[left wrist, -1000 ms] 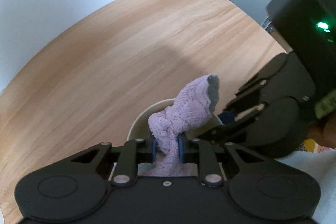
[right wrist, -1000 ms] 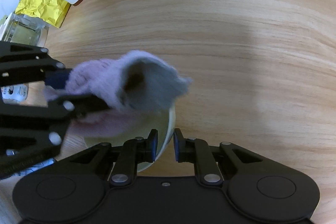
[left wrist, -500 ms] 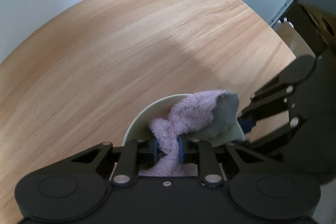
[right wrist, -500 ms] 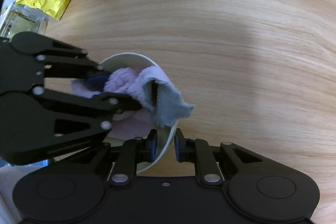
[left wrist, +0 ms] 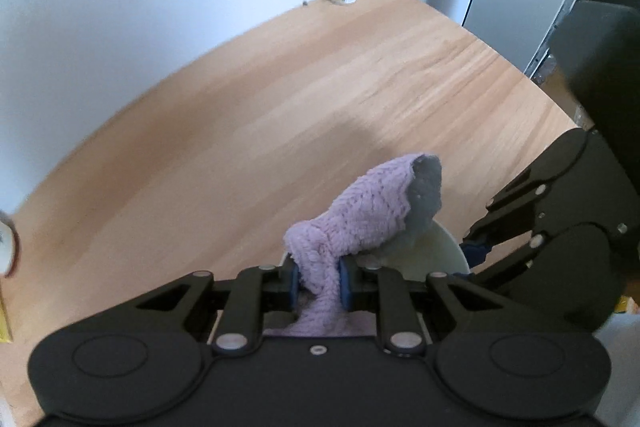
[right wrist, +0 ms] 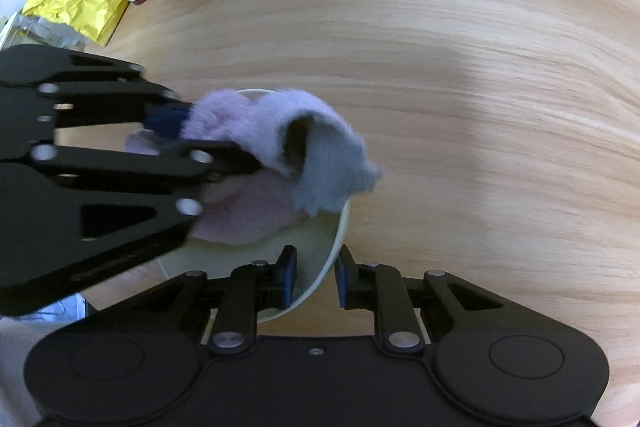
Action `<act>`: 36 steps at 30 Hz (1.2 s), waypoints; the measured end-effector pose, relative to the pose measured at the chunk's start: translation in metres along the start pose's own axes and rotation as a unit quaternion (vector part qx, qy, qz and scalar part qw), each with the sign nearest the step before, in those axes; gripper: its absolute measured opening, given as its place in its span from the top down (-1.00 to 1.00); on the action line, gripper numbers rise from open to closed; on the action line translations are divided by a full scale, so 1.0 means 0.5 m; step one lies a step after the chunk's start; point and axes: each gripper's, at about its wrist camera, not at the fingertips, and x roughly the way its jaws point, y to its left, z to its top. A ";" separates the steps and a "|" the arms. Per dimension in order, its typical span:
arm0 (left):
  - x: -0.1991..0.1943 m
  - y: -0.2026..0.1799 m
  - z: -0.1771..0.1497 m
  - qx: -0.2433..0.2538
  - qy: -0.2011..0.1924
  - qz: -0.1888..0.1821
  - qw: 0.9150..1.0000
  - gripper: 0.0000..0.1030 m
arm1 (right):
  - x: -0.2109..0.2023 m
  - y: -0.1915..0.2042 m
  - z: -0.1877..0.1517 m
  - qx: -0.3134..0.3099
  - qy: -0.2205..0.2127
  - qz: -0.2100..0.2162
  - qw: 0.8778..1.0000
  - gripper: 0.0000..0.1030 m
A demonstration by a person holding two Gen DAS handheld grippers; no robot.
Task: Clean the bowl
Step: 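Rub the cloth along the bowl's inner wall and rim with the left gripper, then pull the pink cloth out of the bowl with the left gripper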
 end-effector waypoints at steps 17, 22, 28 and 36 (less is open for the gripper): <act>-0.093 0.087 -0.036 -0.067 -0.038 0.052 0.996 0.65 | -0.007 -0.015 -0.003 0.040 -0.015 0.001 0.999 0.56; -0.125 0.138 -0.071 -0.112 -0.038 0.066 0.991 0.65 | -0.006 -0.025 0.001 0.050 -0.030 0.018 0.998 0.52; -0.098 0.166 -0.134 -0.150 -0.025 0.065 0.986 0.65 | 0.007 -0.026 0.008 0.046 -0.030 0.003 0.998 0.40; -0.021 0.175 -0.169 -0.154 -0.008 0.079 0.985 0.65 | 0.013 -0.019 0.010 0.057 -0.027 0.002 0.998 0.40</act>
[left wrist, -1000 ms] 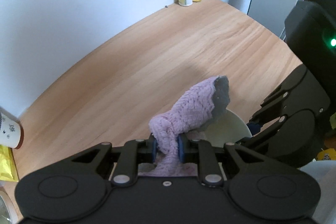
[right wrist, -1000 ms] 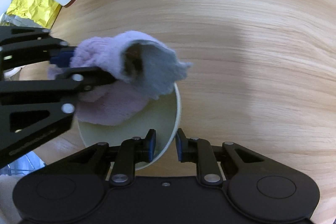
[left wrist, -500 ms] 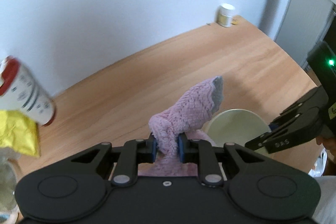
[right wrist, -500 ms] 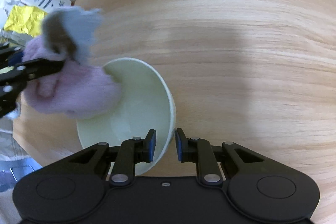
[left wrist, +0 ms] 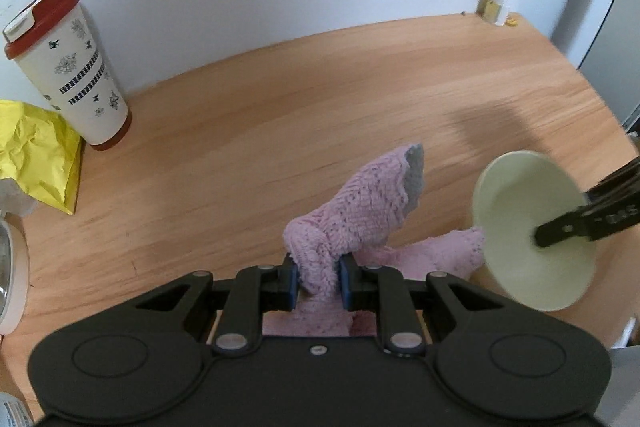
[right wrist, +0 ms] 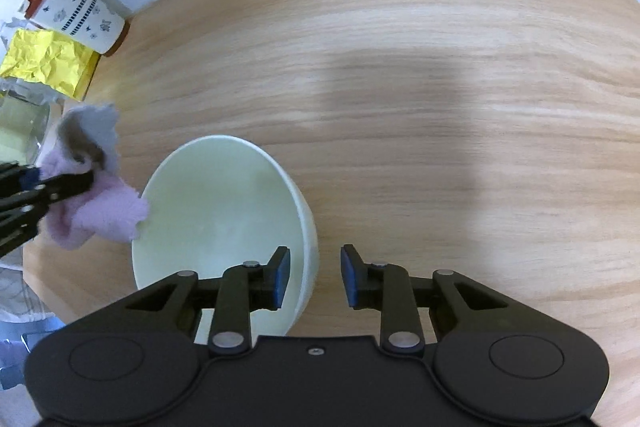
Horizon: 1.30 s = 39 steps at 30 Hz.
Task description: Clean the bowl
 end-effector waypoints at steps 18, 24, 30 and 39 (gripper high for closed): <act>-0.019 0.008 -0.030 0.072 -0.005 0.025 0.997 -0.41 | 0.005 -0.008 0.018 -0.006 -0.019 0.019 1.000 0.40; -0.040 -0.005 -0.034 0.174 -0.023 0.001 0.984 -0.61 | 0.012 -0.030 0.022 0.010 -0.010 0.045 0.999 0.40; -0.015 -0.050 -0.044 0.278 -0.027 -0.024 0.960 -0.64 | 0.023 -0.057 0.020 0.054 -0.005 0.090 0.994 0.47; 0.045 -0.075 -0.081 0.402 0.012 -0.036 0.915 -0.64 | 0.035 -0.083 0.013 0.092 0.003 0.111 0.989 0.74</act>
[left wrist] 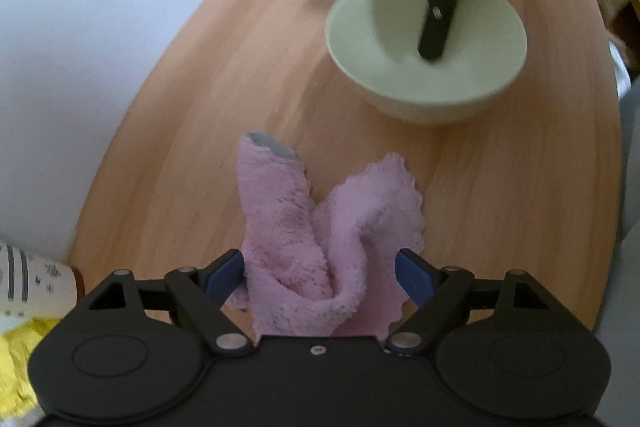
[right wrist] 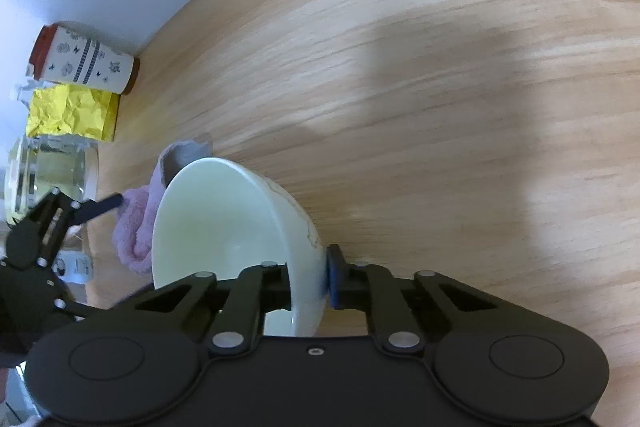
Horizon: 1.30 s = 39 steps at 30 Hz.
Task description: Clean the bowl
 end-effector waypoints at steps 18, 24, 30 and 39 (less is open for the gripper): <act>0.029 0.049 -0.029 -0.053 -0.006 -0.052 0.997 0.57 | -0.006 0.007 -0.037 0.010 -0.012 -0.020 1.000 0.74; -0.006 0.085 -0.028 -0.138 -0.028 -0.056 0.988 0.64 | -0.011 -0.017 -0.051 0.078 -0.010 -0.005 0.997 0.74; -0.066 0.144 -0.042 -0.278 -0.094 -0.075 0.953 0.64 | -0.022 -0.042 -0.081 0.130 -0.021 0.028 0.991 0.73; -0.173 0.113 -0.045 -0.326 -0.213 -0.091 0.917 0.63 | -0.090 0.007 -0.051 0.117 -0.097 0.096 0.984 0.72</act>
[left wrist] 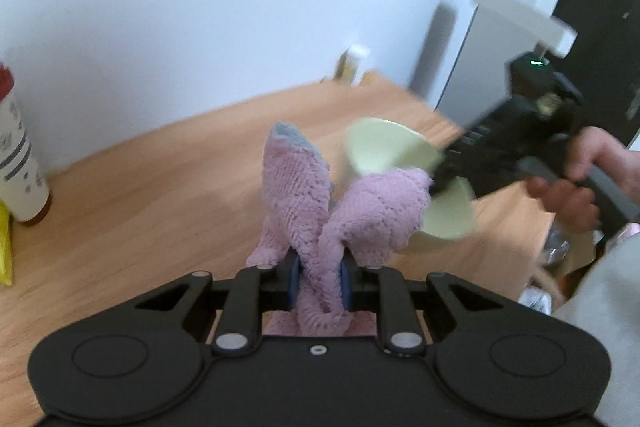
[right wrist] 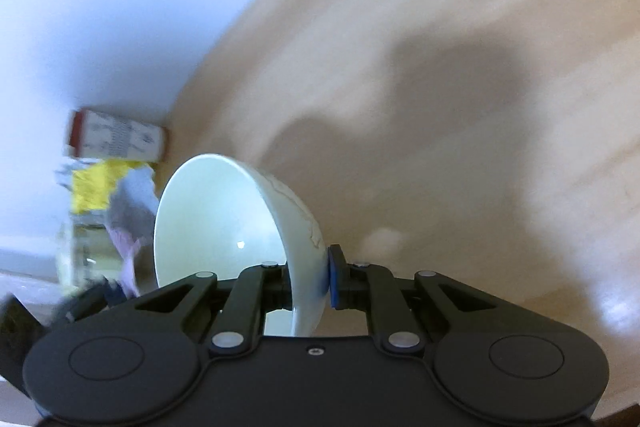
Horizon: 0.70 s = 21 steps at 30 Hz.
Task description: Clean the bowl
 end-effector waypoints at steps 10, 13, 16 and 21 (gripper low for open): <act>-0.034 -0.044 -0.023 -0.067 -0.065 -0.052 0.994 0.64 | -0.030 0.089 0.070 -0.009 -0.007 0.083 0.997 0.72; -0.025 -0.052 -0.029 -0.092 -0.078 -0.066 0.990 0.64 | -0.027 0.098 0.074 -0.004 0.006 0.105 0.994 0.72; -0.020 -0.051 -0.034 -0.137 -0.093 -0.087 0.982 0.64 | -0.019 0.109 0.071 -0.006 0.017 0.112 0.994 0.72; 0.001 -0.035 -0.031 -0.209 -0.110 -0.131 0.963 0.64 | -0.026 0.118 0.070 -0.015 0.012 0.122 0.992 0.72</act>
